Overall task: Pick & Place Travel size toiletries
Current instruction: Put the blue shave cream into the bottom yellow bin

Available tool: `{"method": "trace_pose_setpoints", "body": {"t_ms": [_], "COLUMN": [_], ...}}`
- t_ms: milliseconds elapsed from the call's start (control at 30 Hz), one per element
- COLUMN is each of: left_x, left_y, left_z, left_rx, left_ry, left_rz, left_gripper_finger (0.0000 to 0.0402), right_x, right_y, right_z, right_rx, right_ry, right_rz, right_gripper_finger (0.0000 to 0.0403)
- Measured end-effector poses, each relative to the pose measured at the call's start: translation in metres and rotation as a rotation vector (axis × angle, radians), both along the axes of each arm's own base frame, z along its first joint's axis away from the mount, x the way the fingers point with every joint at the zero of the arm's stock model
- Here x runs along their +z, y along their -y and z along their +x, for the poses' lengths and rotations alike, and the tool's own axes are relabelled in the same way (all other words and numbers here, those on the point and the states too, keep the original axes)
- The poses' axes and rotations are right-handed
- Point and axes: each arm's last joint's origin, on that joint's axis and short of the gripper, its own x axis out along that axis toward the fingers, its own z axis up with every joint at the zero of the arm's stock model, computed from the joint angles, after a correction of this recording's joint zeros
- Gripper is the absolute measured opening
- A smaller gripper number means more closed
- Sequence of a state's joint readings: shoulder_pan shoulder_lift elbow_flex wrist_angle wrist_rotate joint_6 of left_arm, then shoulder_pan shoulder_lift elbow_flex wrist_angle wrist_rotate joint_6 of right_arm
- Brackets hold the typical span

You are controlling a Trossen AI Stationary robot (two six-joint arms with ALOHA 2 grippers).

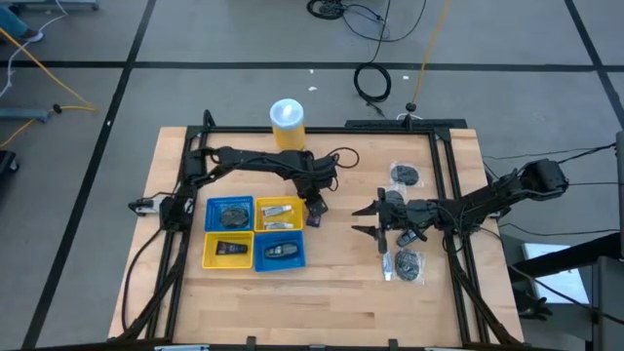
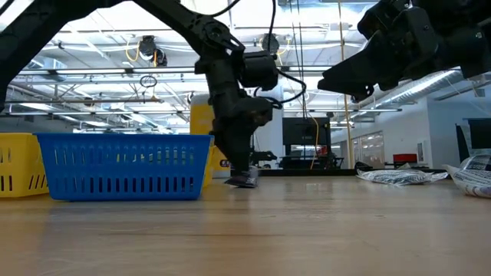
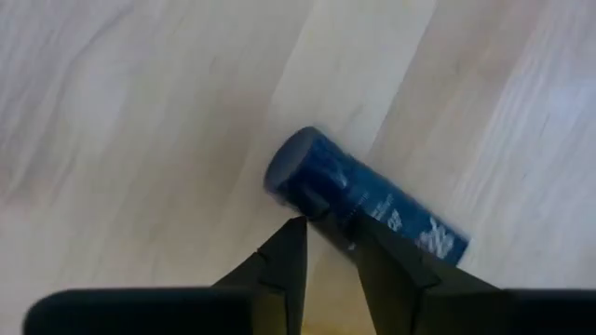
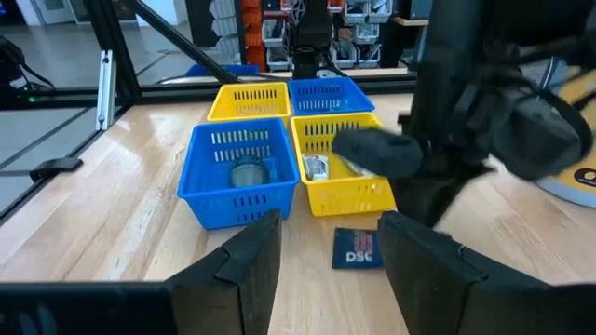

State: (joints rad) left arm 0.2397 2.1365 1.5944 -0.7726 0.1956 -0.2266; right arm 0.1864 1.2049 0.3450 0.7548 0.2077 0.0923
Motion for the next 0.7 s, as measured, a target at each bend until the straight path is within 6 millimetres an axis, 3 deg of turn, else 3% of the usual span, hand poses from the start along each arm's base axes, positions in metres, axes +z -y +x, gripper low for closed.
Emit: {"method": "trace_pose_setpoints", "body": {"t_ms": [233, 400, 533, 700], "left_x": [0.001, 0.004, 0.005, 0.005], "left_y": [-0.007, -0.015, -0.016, -0.004], "left_z": [0.016, 0.02, 0.021, 0.024], "left_rx": [-0.05, -0.032, -0.044, -0.041], "left_ry": [0.158, 0.194, 0.226, 0.237], "left_rz": [0.127, 0.272, 0.212, 0.154], "left_gripper_finger": [0.0073, 0.0084, 0.0138, 0.0254], "right_x": [0.0, 0.0, 0.0, 0.0], "right_y": [0.0, 0.0, 0.0, 0.0], "right_z": [0.0, 0.0, 0.0, 0.0], "right_rx": [0.0, 0.0, 0.0, 0.0], "right_ry": [-0.003, -0.003, -0.003, -0.003], "right_rz": [0.0, 0.0, 0.0, 0.0], "right_gripper_finger": [0.0173, 0.0173, 0.0173, 0.0173]}}
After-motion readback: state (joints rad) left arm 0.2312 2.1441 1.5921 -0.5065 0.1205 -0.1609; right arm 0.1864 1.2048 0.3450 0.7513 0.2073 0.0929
